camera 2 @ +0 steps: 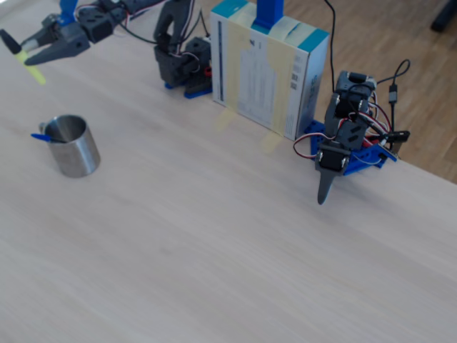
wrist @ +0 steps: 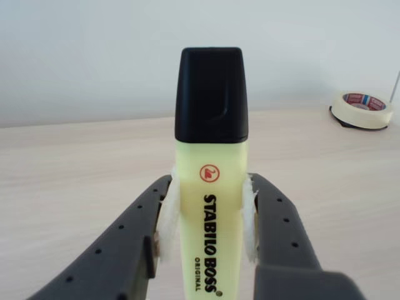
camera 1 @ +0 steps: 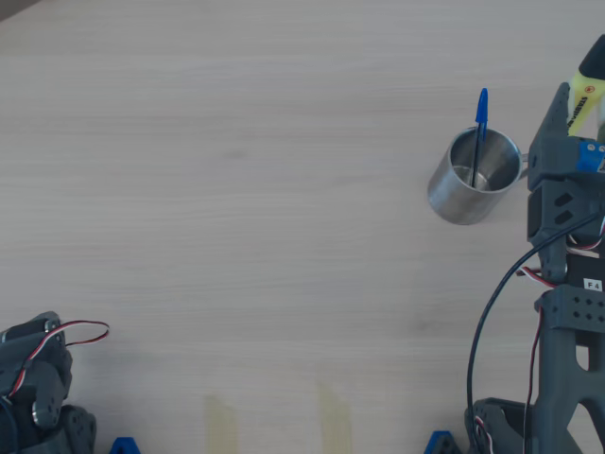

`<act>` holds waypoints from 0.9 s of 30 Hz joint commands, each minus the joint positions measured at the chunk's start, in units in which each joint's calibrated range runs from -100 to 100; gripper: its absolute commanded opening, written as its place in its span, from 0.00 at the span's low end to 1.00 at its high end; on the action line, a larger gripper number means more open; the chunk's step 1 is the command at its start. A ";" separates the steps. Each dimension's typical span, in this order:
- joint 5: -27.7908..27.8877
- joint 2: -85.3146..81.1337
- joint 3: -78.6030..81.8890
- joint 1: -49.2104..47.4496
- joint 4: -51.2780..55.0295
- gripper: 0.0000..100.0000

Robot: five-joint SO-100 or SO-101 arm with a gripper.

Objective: Grab the yellow pen and put it in the silver cup.

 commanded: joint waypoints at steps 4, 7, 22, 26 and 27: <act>-0.24 -1.95 3.12 -1.40 -9.65 0.11; -0.24 -1.95 5.03 -1.58 -12.13 0.11; -5.75 -1.78 10.83 -6.55 -13.33 0.11; -5.90 -1.62 10.83 -6.90 -13.33 0.11; -5.90 -1.53 10.83 -6.99 -13.33 0.11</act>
